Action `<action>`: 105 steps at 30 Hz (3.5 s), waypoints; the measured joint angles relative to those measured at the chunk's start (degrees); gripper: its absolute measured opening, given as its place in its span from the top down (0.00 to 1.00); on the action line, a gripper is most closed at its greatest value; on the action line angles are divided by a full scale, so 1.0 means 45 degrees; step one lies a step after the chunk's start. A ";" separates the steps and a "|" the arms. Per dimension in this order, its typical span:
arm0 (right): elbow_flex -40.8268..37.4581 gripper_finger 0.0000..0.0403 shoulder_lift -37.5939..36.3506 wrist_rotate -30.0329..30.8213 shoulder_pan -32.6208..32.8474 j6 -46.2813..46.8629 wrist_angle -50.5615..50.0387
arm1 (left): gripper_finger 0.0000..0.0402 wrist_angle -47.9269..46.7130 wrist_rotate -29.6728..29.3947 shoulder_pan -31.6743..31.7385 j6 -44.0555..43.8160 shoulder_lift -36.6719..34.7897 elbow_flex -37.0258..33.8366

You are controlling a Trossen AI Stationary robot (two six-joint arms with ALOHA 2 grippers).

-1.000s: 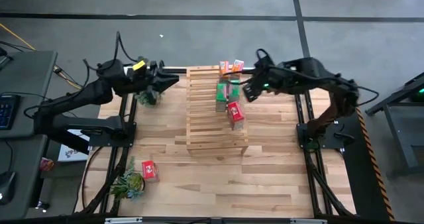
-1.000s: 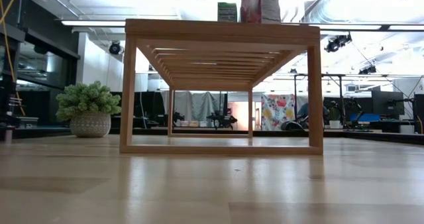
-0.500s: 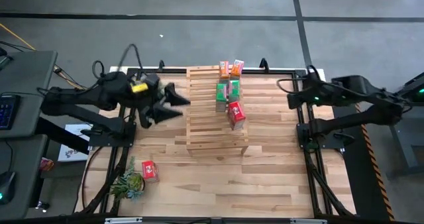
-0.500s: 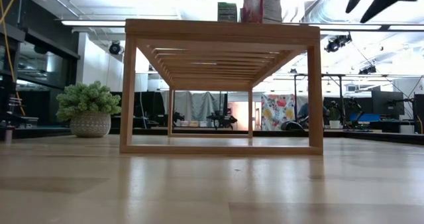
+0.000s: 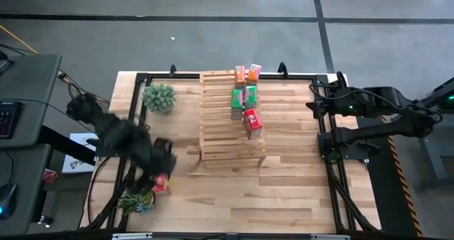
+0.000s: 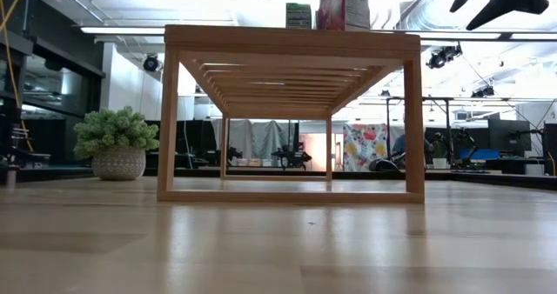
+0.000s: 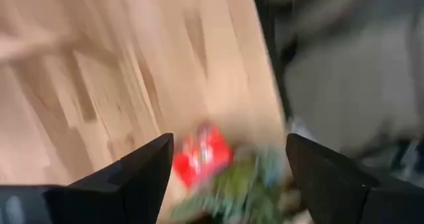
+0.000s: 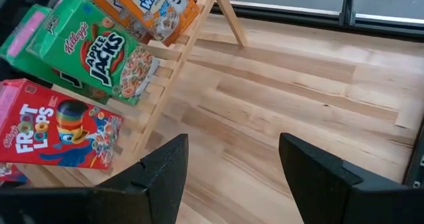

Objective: Stack cereal on shelf
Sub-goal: Put the red cereal box on the shelf aligned with the other red cereal box

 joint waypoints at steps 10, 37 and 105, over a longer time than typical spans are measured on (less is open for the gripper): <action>0.0000 0.43 0.0225 0.0690 0.0000 0.0254 -0.0005 | 0.29 0.1319 -0.0752 -0.2729 0.4637 0.0423 -0.3403; 0.0000 0.43 0.0814 0.1294 -0.0019 0.0782 -0.0053 | 0.29 0.6191 -0.1037 -0.2305 0.9680 -0.2205 -0.9755; 0.0000 0.43 0.0811 0.2304 -0.0024 -0.0226 -0.0160 | 1.00 0.6395 0.3423 -0.0698 -0.4834 0.2116 -0.9154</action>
